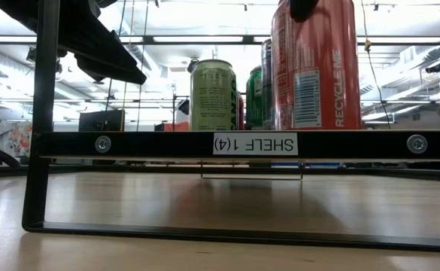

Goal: Place canned beverage on shelf
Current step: Put the red soda can on the shelf, then return to Home Position

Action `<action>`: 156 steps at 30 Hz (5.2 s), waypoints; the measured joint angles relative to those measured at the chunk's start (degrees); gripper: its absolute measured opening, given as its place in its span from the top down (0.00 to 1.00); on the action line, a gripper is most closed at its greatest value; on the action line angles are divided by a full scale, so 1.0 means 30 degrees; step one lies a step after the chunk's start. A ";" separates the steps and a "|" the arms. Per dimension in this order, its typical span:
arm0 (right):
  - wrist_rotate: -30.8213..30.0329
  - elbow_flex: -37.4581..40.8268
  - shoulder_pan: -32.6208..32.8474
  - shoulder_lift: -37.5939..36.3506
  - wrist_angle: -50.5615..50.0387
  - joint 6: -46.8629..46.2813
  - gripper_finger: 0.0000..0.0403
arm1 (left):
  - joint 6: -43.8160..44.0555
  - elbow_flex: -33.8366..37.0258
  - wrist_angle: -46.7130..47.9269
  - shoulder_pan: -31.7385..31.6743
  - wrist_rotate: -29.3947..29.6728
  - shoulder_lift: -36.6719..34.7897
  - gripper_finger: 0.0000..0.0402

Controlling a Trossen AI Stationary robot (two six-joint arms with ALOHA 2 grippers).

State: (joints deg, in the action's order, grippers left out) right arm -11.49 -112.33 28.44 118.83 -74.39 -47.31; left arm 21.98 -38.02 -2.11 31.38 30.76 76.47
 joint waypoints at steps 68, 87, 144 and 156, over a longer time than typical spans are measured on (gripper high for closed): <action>-0.5089 -0.0319 0.0944 -0.5019 -0.2960 0.2643 0.14 | -0.3288 0.0003 -0.1327 0.0667 0.0861 -0.0042 0.46; -0.8382 1.6556 0.1234 -1.7195 1.0520 0.4568 0.14 | -0.6331 0.0015 0.0193 -0.1129 0.0864 -0.3675 0.46; -0.4490 3.6334 -0.5899 -3.9546 2.2925 0.9894 0.14 | -0.6804 0.8671 -0.3625 -0.5580 0.0015 -1.6066 0.51; -0.7747 3.6319 -0.6198 -3.9486 2.2935 0.9836 0.14 | -0.7664 1.1373 -0.3767 -0.5213 -0.1018 -1.9571 0.55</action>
State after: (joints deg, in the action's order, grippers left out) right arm -34.73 -3.38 9.85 0.37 -5.58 -17.80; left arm -1.02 -3.90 -13.41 15.74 27.71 17.75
